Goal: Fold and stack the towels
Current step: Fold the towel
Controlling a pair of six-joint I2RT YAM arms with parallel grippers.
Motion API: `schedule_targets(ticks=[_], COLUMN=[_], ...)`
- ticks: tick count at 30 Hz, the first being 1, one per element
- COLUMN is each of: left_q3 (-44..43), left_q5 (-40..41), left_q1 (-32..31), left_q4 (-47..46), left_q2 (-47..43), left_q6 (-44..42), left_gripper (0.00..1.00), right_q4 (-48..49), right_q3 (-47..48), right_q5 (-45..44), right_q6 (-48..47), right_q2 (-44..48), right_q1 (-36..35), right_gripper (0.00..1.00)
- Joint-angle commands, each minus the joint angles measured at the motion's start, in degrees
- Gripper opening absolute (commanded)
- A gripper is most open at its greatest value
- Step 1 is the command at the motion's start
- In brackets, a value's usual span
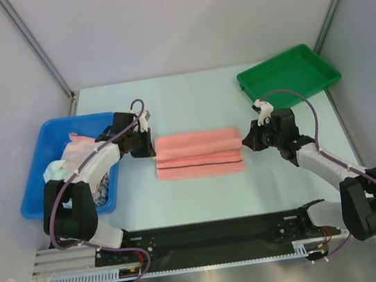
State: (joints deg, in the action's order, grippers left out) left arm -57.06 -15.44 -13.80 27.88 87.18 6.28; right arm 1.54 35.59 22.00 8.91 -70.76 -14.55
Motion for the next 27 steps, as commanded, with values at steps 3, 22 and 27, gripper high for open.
schedule_targets(ticks=[3,22,27], left_q3=[0.4,-3.8,-0.4], left_q5=[0.3,9.0,6.8], left_q1=[-0.4,-1.4,-1.8], left_q4=[3.0,14.3,10.5], left_q2=[-2.5,-8.9,-8.4], left_q6=[1.6,9.4,14.9], left_gripper=[0.0,0.52,0.53], right_q4=[-1.3,-23.3,-20.5], right_q3=[-0.5,5.2,6.2], right_q5=[-4.6,-10.3,-12.3], right_q6=[3.4,14.6,17.7], right_q2=[2.5,4.9,0.3], right_q1=[-0.3,-3.7,-6.6], right_gripper=[0.0,0.34,0.41])
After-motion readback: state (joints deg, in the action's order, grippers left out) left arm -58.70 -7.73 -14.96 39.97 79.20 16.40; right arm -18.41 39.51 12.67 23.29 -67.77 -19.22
